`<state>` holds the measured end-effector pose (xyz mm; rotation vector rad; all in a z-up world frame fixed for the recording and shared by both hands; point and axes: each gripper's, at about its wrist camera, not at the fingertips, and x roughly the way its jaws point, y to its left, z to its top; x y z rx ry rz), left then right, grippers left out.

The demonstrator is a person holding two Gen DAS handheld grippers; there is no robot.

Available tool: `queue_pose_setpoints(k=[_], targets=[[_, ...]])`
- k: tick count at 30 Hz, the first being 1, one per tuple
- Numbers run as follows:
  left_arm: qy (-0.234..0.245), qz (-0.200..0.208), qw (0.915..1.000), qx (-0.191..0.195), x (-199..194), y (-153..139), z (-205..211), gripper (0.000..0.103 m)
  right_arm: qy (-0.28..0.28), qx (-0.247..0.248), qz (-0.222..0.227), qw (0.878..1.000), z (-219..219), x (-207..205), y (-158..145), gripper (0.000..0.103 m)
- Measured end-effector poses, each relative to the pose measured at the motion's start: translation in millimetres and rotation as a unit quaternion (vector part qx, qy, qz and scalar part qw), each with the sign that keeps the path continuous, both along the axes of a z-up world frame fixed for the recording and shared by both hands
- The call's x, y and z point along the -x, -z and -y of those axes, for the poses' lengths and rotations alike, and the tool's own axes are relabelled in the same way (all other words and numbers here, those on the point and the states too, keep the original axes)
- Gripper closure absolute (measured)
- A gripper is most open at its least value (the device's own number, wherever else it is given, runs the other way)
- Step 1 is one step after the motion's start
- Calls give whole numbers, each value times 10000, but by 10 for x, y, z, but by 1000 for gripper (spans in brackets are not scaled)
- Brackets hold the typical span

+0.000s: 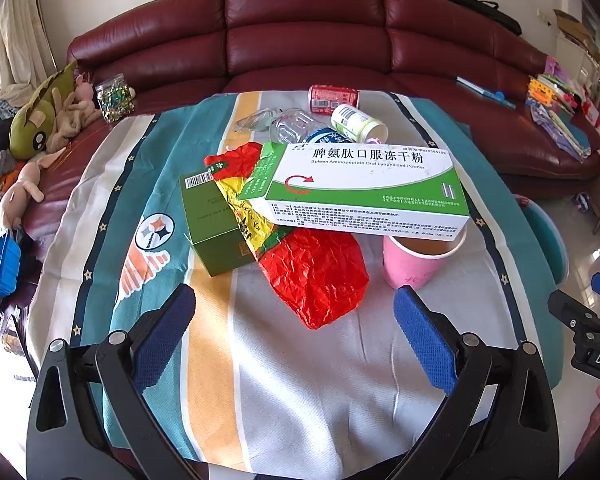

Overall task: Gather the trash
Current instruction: 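Move the right tool toward the white-and-green medicine box on the pink cup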

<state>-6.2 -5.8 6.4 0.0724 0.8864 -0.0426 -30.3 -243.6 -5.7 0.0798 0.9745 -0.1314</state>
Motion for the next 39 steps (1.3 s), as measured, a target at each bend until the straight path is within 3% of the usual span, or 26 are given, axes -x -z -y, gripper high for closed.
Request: queue_pose_setpoints(k=[39], targets=[[324,-1,9994,-154,-90,-48,241,4,201,-139,-198,9995,237,-37,165,6]])
